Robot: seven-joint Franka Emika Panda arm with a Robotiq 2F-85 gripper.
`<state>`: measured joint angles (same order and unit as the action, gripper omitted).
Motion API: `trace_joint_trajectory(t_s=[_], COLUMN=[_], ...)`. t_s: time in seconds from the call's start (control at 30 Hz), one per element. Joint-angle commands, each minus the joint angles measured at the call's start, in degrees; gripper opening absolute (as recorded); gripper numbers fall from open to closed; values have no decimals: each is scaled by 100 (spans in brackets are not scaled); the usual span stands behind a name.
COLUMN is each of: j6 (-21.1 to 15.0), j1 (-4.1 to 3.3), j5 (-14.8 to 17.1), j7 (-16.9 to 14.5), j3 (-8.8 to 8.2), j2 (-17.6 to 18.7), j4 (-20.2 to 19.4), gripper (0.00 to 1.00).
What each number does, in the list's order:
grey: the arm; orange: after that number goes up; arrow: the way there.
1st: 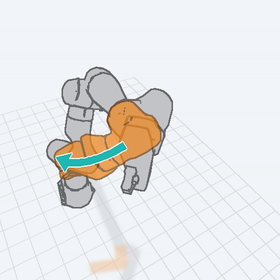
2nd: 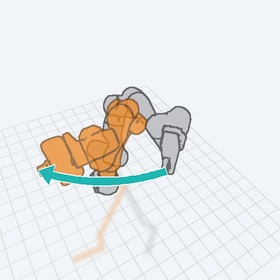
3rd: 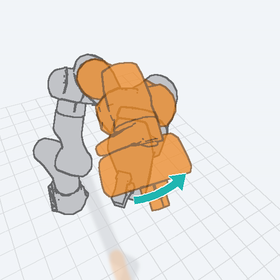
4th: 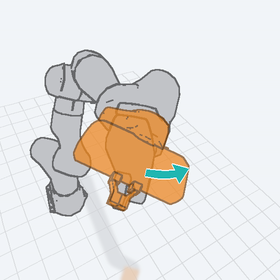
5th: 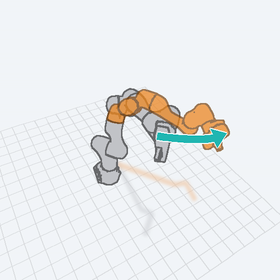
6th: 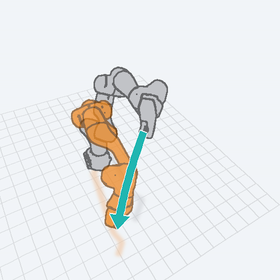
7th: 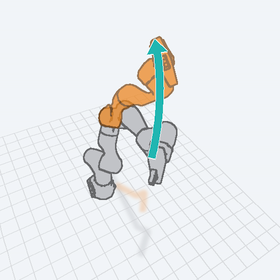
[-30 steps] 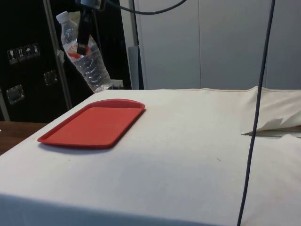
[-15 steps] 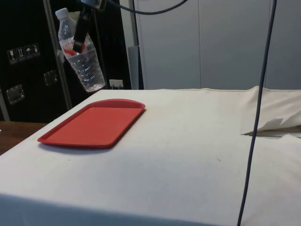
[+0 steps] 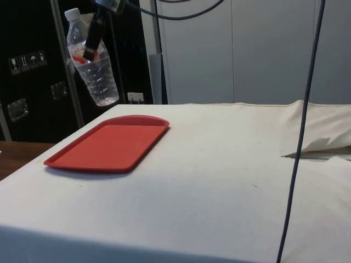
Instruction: Place the bottle upright on the tray.
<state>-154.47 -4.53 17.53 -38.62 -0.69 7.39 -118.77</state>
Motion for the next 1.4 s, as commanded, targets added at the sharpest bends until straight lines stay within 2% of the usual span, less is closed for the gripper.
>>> trace_joint_trajectory(t_s=[0.0, 0.43, 0.63, 0.67, 0.7, 0.8, 0.9, 0.93, 0.97, 1.0, 1.17, 1.2, 1.23, 1.37], j6=[-74, -17, -218, -109, -241, -327, -430, -344, -441, -470, -487, -418, -481, -481], j1=[0, -6, -6, -11, -6, 0, 0, -17, 0, -6, -17, -34, -17, -17], j5=[109, 17, 166, 23, 178, 241, 395, 218, 441, 550, 871, 739, 922, 1094], j7=[-97, -34, -166, -57, -178, -229, -413, -275, -470, -613, -1020, -928, -1089, -1335], j3=[34, 0, 57, 6, 63, 80, 109, 23, 109, 115, 120, 40, 120, 126], j2=[-29, 11, 74, 63, 86, 115, 149, 155, 155, 178, 206, 212, 212, 223], j4=[-34, 0, -6, 0, -11, -23, -29, -29, -29, -29, -17, -34, -17, -17], gripper=[0, 0, 0, 0, 0, 0, 0, 0, 0, 0, 0, 0, 0, 0])
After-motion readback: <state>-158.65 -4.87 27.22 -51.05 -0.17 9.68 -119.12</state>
